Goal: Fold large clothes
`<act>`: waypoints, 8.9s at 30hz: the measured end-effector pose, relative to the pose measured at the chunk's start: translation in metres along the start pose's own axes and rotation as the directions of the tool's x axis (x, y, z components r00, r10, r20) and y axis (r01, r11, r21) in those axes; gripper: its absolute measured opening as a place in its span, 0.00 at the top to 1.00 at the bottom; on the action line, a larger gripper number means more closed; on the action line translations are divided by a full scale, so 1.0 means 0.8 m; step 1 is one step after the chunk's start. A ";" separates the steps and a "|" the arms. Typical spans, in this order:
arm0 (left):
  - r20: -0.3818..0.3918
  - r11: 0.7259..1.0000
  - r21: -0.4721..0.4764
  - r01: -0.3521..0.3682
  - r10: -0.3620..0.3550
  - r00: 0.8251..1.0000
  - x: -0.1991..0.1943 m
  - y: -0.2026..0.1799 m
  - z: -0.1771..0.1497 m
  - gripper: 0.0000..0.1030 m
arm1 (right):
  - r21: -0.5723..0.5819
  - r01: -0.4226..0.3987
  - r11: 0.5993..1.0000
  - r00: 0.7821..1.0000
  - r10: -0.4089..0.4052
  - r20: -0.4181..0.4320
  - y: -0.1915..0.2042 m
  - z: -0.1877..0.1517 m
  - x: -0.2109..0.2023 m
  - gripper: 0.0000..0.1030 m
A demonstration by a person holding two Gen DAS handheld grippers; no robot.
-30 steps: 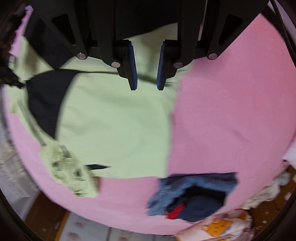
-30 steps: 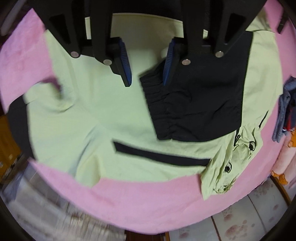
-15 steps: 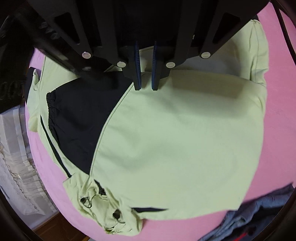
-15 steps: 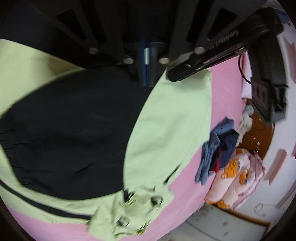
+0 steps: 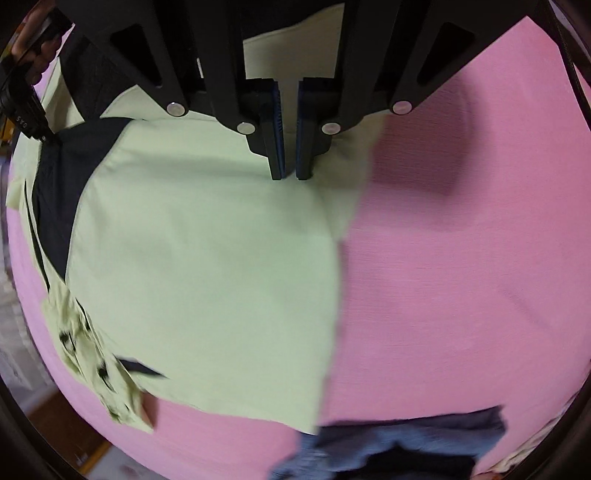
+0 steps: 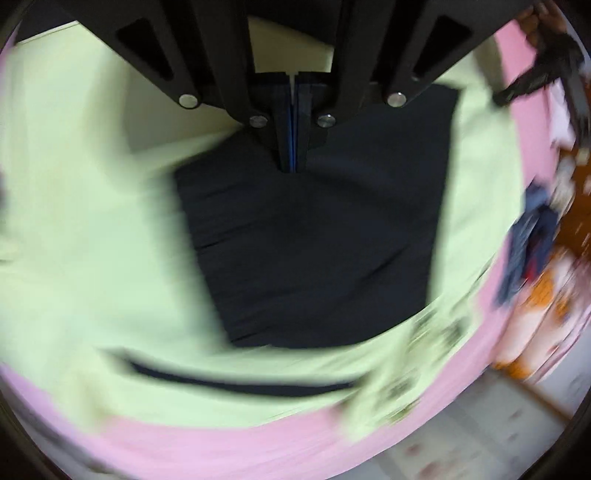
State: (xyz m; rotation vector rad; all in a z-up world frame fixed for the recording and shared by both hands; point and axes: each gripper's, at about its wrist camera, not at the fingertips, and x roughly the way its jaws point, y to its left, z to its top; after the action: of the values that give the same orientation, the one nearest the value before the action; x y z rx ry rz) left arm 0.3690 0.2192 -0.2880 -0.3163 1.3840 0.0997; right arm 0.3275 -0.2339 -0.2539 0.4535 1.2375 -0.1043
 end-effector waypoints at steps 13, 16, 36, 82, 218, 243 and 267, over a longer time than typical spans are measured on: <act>0.034 0.989 0.006 0.145 -0.146 0.989 -0.030 -0.026 0.014 0.91 | -0.009 -0.308 0.951 0.951 0.308 -0.006 0.072 -0.011 -0.012 1.00; 0.012 0.988 0.058 0.145 -0.146 0.989 -0.009 -0.064 0.024 0.91 | -0.074 -0.389 0.918 0.920 0.384 -0.079 0.137 -0.022 0.023 1.00; 0.236 0.996 0.044 -0.081 0.069 0.969 0.039 -0.050 0.204 0.91 | -0.136 -0.365 0.921 0.926 0.374 0.051 0.134 0.083 0.079 1.00; 0.040 0.982 0.187 -0.003 -0.004 0.999 -0.091 -0.239 -0.230 0.46 | 0.194 -0.186 0.963 0.975 0.204 -0.082 -0.127 -0.176 -0.126 0.69; 0.253 0.948 -0.009 0.318 -0.306 0.918 -0.046 -0.419 -0.045 0.92 | -0.029 0.037 0.999 0.996 -0.034 0.087 -0.230 -0.029 -0.102 0.57; 0.480 0.958 -0.252 0.139 -0.001 0.877 -0.122 -0.242 0.036 0.93 | -0.356 0.108 0.928 0.978 -0.034 0.207 -0.163 -0.002 -0.087 0.57; 0.269 0.985 -0.173 -0.030 0.076 0.960 -0.047 -0.253 0.000 0.93 | -0.282 -0.016 0.959 0.988 0.058 0.142 -0.183 0.030 -0.120 0.94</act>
State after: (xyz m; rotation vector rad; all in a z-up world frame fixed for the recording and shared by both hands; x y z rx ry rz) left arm 0.4134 0.0308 -0.2183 -0.3898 1.1100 0.2952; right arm 0.2701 -0.3921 -0.1993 0.2175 1.0755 0.0684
